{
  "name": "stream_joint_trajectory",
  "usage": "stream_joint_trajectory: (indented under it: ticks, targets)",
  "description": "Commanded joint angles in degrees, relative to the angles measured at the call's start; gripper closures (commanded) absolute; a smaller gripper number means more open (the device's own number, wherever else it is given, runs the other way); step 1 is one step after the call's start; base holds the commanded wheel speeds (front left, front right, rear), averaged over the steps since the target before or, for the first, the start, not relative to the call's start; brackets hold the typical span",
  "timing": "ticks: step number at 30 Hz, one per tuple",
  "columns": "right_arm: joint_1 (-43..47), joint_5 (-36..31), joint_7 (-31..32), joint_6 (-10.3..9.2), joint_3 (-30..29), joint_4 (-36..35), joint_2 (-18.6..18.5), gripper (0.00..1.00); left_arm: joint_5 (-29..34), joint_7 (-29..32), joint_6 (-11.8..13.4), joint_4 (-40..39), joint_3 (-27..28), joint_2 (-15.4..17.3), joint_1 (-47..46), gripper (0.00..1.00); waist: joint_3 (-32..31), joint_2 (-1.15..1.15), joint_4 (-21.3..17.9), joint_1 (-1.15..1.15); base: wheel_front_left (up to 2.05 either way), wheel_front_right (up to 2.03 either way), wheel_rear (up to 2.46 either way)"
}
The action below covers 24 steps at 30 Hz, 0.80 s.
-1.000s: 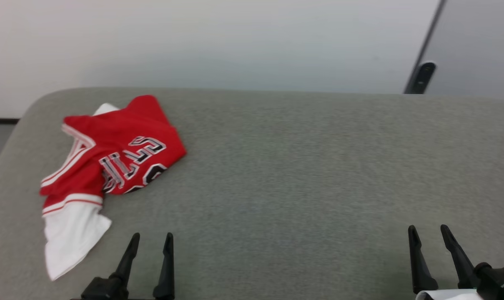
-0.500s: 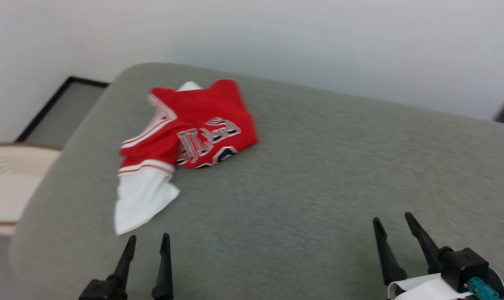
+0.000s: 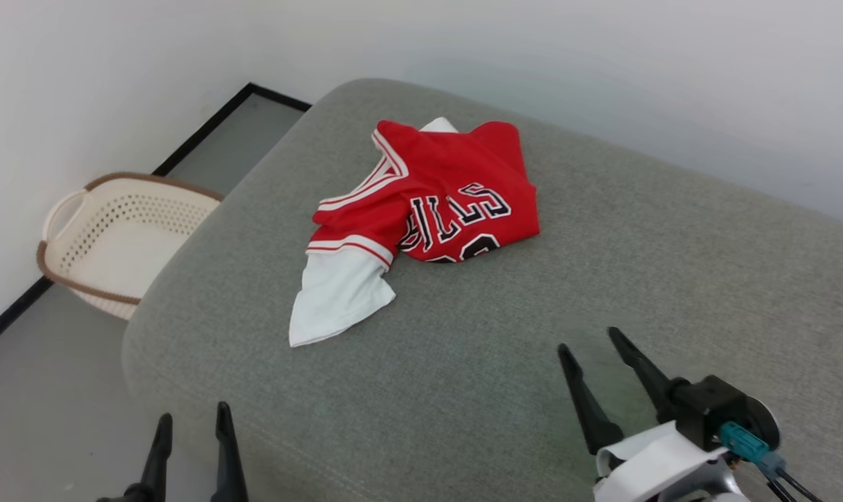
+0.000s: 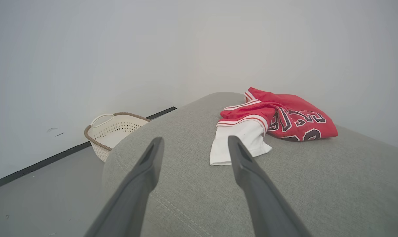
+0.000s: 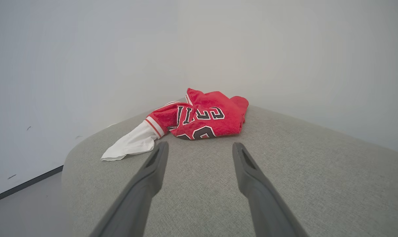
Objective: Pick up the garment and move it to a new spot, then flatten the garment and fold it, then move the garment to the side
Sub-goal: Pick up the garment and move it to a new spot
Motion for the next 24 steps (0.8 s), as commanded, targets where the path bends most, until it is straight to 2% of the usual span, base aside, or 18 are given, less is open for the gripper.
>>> stream_joint_trajectory:
  ticks: [1,11,14,20,24]
  targets:
    - [-1.37,0.81,-0.34,0.21,1.07,0.92,-0.48,0.00,-0.48,-0.03,0.61,-1.00,0.23,-0.02,0.77,0.00,0.89,0.00,0.86,0.00,0.00,0.00,0.00]
    - [-2.85,2.45,-2.12,0.21,2.39,3.98,-0.95,0.00,-0.84,-0.03,0.91,-2.30,0.50,0.02,1.82,0.00,0.04,0.00,0.66,0.00,0.00,0.00,0.00]
    - [-1.65,2.37,-2.81,0.21,1.47,4.23,-0.60,0.00,-0.16,-0.03,-0.36,-2.00,0.35,0.02,-0.11,0.00,-0.45,0.00,0.33,0.00,0.00,0.00,0.00]
    - [1.61,0.62,-3.28,0.21,-2.74,1.98,0.38,0.00,1.67,-0.03,-5.45,2.40,-1.20,1.70,-11.49,0.00,0.47,0.00,-0.56,0.00,0.00,0.00,0.00]
    - [1.27,-1.10,-1.98,0.21,-3.09,-0.62,0.80,0.00,1.22,-0.02,-6.96,6.24,-0.73,3.39,-22.25,0.00,3.87,0.00,-4.92,0.00,0.00,0.00,0.00]
